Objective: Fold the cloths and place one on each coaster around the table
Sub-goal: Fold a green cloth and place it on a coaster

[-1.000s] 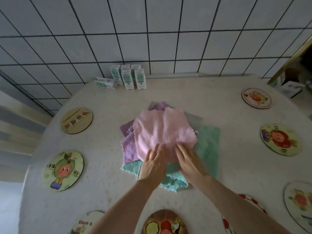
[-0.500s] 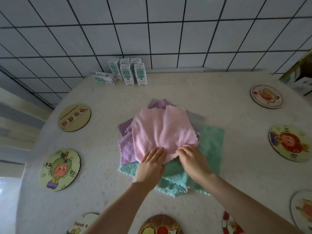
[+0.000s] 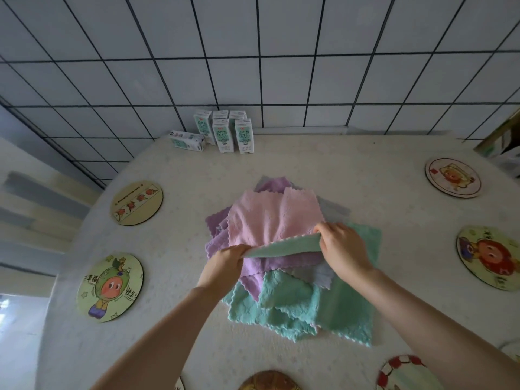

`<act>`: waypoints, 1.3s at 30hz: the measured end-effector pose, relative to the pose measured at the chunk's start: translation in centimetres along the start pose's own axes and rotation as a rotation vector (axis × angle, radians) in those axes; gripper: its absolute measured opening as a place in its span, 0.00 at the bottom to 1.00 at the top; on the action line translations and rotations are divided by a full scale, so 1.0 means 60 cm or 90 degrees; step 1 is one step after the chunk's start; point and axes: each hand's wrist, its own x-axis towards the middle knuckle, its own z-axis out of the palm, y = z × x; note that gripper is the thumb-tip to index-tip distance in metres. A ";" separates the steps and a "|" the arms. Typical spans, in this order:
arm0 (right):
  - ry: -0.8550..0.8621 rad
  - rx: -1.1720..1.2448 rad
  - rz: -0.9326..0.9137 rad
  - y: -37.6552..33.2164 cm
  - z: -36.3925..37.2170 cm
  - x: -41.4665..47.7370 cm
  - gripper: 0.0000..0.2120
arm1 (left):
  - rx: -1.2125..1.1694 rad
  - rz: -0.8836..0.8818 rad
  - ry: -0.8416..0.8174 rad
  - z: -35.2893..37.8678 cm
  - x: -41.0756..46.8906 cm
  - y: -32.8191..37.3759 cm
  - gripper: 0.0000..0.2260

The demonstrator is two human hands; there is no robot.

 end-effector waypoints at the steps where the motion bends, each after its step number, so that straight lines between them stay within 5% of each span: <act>1: 0.002 0.017 0.019 0.000 -0.008 0.012 0.11 | -0.005 -0.001 0.000 -0.013 0.008 -0.001 0.15; 12: 0.144 0.135 0.041 -0.063 -0.146 0.174 0.05 | -0.006 0.072 0.157 -0.238 0.098 -0.005 0.09; 24: 0.226 0.156 -0.044 -0.324 -0.220 0.257 0.09 | 0.021 0.064 0.302 -0.483 0.019 -0.149 0.13; 31: 0.132 0.251 -0.097 -0.489 -0.152 0.167 0.07 | 0.064 0.099 0.306 -0.522 -0.114 -0.303 0.15; 39: -0.046 0.253 -0.054 -0.565 -0.023 0.004 0.07 | 0.060 0.132 0.221 -0.385 -0.277 -0.451 0.16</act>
